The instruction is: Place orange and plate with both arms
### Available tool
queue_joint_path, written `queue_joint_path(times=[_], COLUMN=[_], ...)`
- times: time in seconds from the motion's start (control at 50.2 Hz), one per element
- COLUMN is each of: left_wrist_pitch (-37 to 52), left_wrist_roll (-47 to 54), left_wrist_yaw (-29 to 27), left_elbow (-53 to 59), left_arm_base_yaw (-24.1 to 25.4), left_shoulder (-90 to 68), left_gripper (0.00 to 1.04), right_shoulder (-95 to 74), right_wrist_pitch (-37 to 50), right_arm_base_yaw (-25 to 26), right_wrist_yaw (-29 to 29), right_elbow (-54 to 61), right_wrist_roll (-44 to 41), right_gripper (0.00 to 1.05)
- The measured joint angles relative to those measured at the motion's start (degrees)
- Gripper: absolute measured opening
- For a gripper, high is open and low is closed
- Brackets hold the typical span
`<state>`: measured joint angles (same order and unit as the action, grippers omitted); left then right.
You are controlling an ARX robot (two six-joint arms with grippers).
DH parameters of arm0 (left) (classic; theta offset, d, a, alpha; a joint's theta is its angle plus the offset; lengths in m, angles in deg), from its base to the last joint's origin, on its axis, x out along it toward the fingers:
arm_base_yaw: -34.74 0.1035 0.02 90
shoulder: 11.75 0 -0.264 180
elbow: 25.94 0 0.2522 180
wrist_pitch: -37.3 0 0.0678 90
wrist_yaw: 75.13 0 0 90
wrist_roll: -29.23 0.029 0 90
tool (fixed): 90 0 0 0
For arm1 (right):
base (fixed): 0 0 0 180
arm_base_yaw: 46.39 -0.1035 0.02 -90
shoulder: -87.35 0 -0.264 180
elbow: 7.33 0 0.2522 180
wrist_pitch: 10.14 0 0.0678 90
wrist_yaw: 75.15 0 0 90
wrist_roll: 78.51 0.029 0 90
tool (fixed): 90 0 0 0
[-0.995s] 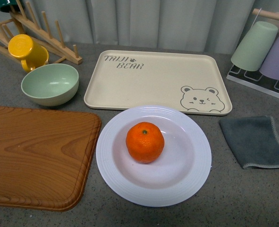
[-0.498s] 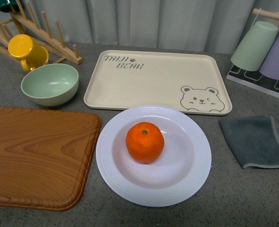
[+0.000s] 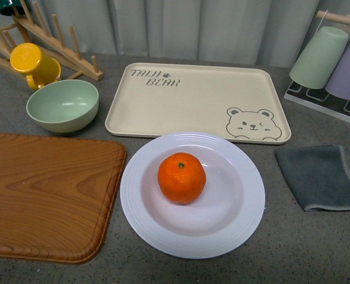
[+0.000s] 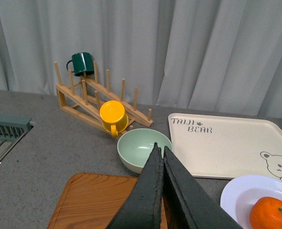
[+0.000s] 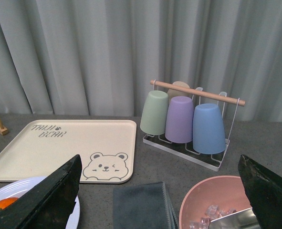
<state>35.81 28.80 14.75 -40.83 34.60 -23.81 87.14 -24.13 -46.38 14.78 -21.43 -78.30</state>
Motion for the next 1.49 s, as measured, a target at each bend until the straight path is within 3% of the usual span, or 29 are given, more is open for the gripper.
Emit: queue_joint_path(times=[0.159,0.259,0.617,0.717,0.776,0.896,0.995,1.095,1.294,1.493], left_wrist_pitch=[-2.38,-11.61,-12.2,-12.24,-12.24,-12.24,-12.24,-12.24,-12.24,-12.24], left_wrist_roll=[0.0,0.0,0.0,0.0,0.0,0.0,0.0,0.04,0.13,0.13], left_wrist_yaw=[0.0,0.11,0.11,0.13,0.09,0.13,0.11,0.11,0.11,0.11], left_elbow=[0.0,-0.02,-0.02,-0.02,-0.02,-0.02,-0.02,-0.02,-0.02,-0.02], left_arm_base_yaw=[0.0,0.0,0.0,0.0,0.0,0.0,0.0,0.0,0.0,0.0], left_shoulder=[2.36,10.23,11.8,11.85,11.87,11.87,11.87,11.87,11.87,11.87], left_gripper=[0.04,0.04,0.04,0.28,0.4,0.66,0.81,1.0,0.98,0.98], right_shoulder=[0.0,0.0,0.0,-7.26,-16.74,-47.63,-67.69,-85.26,-107.6,-118.44], right_wrist_pitch=[0.0,0.0,0.0,-4.15,2.32,27.93,40.02,45.55,46.16,51.71], right_arm_base_yaw=[0.0,0.0,0.0,0.42,1.62,2.8,2.16,1.79,-0.11,-3.1], right_wrist_yaw=[-0.02,0.0,-0.02,-0.57,-2.71,-11.74,-15.37,-19.34,-31.23,-38.34], right_elbow=[0.0,0.0,0.0,-0.7,0.04,-0.61,-3.48,-8.39,-15.89,-22.03], right_wrist_roll=[0.0,0.0,0.0,-0.94,0.72,6.16,8.7,11.89,19.32,28.92], right_gripper=[0.96,0.96,0.96,0.96,0.96,0.96,0.96,0.96,0.96,0.96])
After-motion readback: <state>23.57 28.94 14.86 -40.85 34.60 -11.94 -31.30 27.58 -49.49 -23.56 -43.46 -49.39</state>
